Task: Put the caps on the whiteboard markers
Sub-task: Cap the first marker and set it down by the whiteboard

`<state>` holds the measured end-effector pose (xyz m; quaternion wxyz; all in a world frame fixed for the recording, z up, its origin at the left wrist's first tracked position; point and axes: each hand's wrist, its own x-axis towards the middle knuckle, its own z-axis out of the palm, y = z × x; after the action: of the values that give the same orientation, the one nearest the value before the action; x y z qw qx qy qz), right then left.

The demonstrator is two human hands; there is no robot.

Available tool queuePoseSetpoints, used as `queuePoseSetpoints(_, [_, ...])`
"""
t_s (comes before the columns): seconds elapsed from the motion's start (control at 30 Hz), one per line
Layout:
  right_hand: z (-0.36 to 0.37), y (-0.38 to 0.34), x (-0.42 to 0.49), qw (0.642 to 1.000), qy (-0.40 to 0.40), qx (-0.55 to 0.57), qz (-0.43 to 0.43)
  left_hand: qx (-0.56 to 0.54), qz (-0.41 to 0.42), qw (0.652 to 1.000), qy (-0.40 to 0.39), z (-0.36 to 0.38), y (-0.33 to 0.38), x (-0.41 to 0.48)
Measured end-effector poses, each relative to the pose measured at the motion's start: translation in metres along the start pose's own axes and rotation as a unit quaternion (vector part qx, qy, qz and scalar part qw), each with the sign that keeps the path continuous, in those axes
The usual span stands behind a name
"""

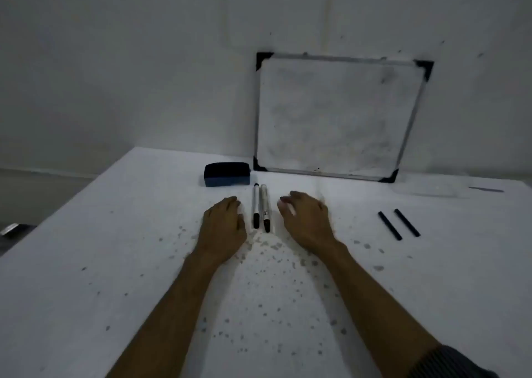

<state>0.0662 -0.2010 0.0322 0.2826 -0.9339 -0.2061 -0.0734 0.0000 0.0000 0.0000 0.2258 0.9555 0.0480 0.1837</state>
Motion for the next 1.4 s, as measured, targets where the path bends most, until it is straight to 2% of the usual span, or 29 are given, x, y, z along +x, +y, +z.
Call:
queuePoseSetpoints(0.1, [0.009, -0.012, 0.023, 0.995, 0.057, 0.077, 0.04, 0.014, -0.006, 1.0, 0.008, 0.003, -0.004, 0.004])
queuePoseSetpoints(0.27, [0.019, -0.022, 0.029, 0.993, 0.06, 0.065, 0.081, 0.009, -0.021, 1.0, -0.006, -0.004, 0.002, 0.001])
queuePoseSetpoints(0.37, [0.02, -0.023, 0.03, 0.987, 0.053, 0.102, 0.11, 0.008, -0.023, 1.0, -0.015, -0.005, 0.001, 0.001])
queuePoseSetpoints(0.5, [0.018, -0.021, 0.021, 0.989, 0.05, 0.067, 0.122, -0.006, -0.015, 1.0, -0.011, -0.006, 0.002, -0.002])
queuePoseSetpoints(0.6, [0.006, -0.023, -0.001, 0.992, 0.034, 0.027, 0.116, -0.056, -0.022, 0.998, 0.016, -0.01, 0.009, -0.007])
queuePoseSetpoints(0.7, [-0.009, -0.018, -0.025, 0.993, 0.015, 0.012, 0.116, -0.152, -0.045, 0.985, 0.066, -0.02, 0.021, -0.013])
queuePoseSetpoints(0.8, [-0.03, -0.006, -0.047, 0.99, 0.011, 0.081, 0.119, -0.207, -0.021, 0.975, 0.083, -0.027, 0.045, -0.023])
queuePoseSetpoints(0.9, [-0.053, 0.004, -0.075, 0.972, 0.015, 0.213, 0.094, -0.306, -0.024, 0.951, 0.032, -0.028, 0.081, -0.035])
queuePoseSetpoints(1.0, [-0.069, 0.012, -0.099, 0.962, 0.02, 0.267, 0.054, -0.348, 0.014, 0.937, -0.009, -0.021, 0.108, -0.038])
queuePoseSetpoints(1.07, [-0.083, 0.017, -0.107, 0.953, 0.034, 0.294, 0.061, -0.366, 0.021, 0.93, -0.015, -0.018, 0.12, -0.036])
queuePoseSetpoints(1.13, [-0.099, 0.022, -0.111, 0.934, 0.037, 0.345, 0.088, -0.413, -0.001, 0.91, -0.028, -0.015, 0.127, -0.035])
queuePoseSetpoints(1.2, [-0.111, 0.033, -0.112, 0.897, 0.012, 0.425, 0.116, -0.468, -0.032, 0.882, -0.046, -0.009, 0.131, -0.037])
queuePoseSetpoints(1.3, [-0.117, 0.044, -0.11, 0.851, -0.053, 0.511, 0.105, -0.568, -0.099, 0.815, -0.054, 0.001, 0.134, -0.042])
queuePoseSetpoints(1.37, [-0.111, 0.046, -0.107, 0.817, -0.062, 0.564, 0.101, -0.626, -0.134, 0.766, -0.062, 0.004, 0.135, -0.043])
queuePoseSetpoints(1.4, [-0.107, 0.046, -0.106, 0.806, -0.051, 0.58, 0.103, -0.628, -0.137, 0.763, -0.069, 0.005, 0.134, -0.045])
